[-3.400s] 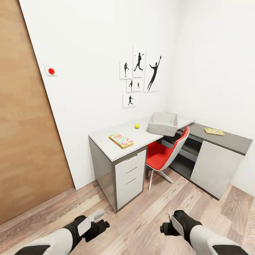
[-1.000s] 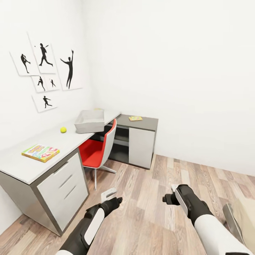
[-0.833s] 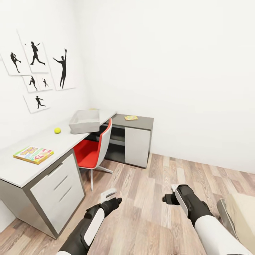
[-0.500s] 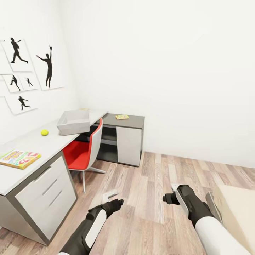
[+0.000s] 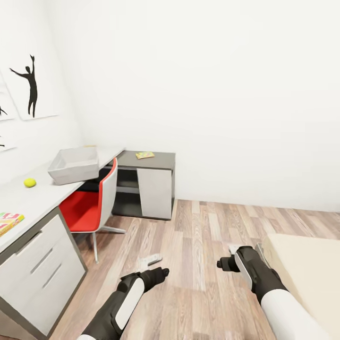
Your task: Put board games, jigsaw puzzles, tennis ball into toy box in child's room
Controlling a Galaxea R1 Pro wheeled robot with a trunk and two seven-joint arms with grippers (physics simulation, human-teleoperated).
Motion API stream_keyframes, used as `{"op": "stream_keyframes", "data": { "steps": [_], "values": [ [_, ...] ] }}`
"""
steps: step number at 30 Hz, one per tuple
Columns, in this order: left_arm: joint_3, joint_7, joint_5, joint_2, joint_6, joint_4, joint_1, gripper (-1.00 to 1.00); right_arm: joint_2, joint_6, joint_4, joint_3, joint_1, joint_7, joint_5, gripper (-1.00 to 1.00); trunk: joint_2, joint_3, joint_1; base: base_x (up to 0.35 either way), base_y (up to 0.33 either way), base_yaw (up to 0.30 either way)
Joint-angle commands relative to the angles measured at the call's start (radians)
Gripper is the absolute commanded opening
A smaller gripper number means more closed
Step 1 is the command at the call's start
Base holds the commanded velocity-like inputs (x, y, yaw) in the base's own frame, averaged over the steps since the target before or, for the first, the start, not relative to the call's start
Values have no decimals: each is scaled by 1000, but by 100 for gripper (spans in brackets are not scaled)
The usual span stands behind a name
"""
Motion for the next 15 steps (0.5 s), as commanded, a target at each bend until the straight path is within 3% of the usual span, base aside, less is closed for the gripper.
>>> {"op": "stream_keyframes", "data": {
  "steps": [1, 6, 15],
  "values": [
    [-4, 10, 25, 0, 23, -5, -2, 100, 0, 4, -2, -1, 0, 3, -1, 100, -1, -2, 0, 0, 0, -252],
    [-7, 10, 61, 1, 71, -14, -4, 100, 0, 3, -4, -1, 0, 8, -1, 100, -1, -6, 0, 0, 0, -252],
    [-9, 10, 93, 2, 104, -22, -5, 100, -1, -12, -6, -2, 0, 13, -1, 100, -1, -13, 0, 0, 0, -254]
  ]
}}
